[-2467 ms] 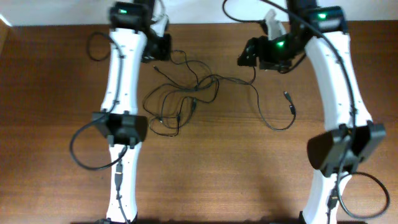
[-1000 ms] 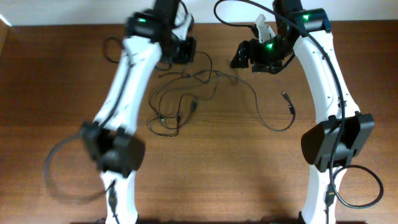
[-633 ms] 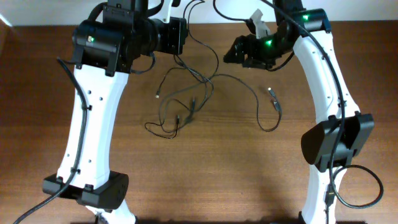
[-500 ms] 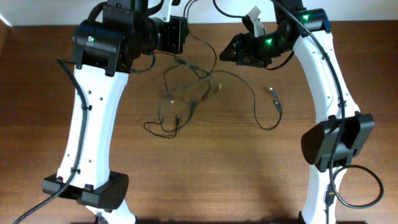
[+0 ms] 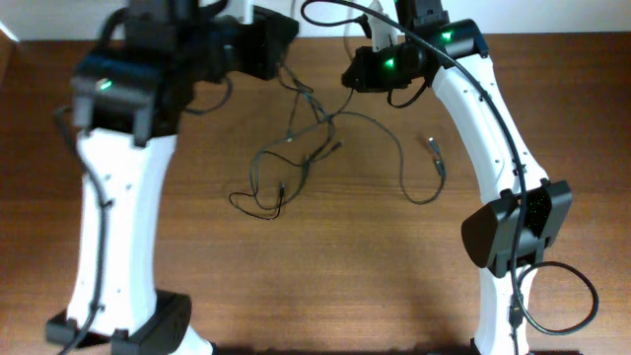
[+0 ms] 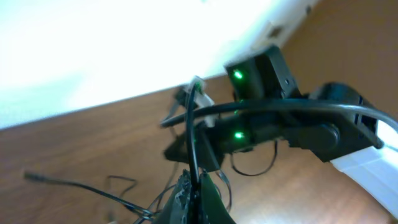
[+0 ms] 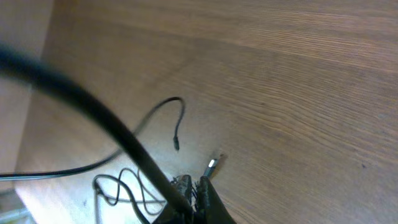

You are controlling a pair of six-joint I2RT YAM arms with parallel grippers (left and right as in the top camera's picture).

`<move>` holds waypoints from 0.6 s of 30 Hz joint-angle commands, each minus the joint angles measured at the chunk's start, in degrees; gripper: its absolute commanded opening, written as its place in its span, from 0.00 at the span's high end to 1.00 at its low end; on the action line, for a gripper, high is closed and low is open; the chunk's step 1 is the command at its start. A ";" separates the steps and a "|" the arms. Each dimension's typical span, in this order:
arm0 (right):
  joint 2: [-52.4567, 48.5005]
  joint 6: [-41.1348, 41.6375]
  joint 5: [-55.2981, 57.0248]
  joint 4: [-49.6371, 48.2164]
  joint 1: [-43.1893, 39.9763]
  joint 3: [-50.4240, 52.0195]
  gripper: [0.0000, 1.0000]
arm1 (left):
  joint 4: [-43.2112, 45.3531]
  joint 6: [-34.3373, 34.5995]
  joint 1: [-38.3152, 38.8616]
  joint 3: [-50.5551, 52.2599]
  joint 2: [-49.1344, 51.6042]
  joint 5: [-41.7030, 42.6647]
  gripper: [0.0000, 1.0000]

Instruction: Untangle cables

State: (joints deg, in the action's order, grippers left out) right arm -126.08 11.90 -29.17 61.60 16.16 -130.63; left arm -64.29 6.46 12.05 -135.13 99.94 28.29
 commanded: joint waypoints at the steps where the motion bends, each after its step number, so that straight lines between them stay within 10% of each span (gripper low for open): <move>1: 3.50 2.60 6.27 -0.11 -1.62 0.31 0.96 | -1.38 -0.92 -4.24 -0.72 -1.40 -4.57 1.00; 18: 36.79 1.88 13.35 4.55 -16.35 0.28 0.96 | -4.35 -0.92 -7.52 -0.72 7.52 -30.34 1.00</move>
State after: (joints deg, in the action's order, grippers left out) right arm -91.29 13.45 -19.77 65.43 4.34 -129.97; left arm -68.38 6.02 6.72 -135.39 106.87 10.90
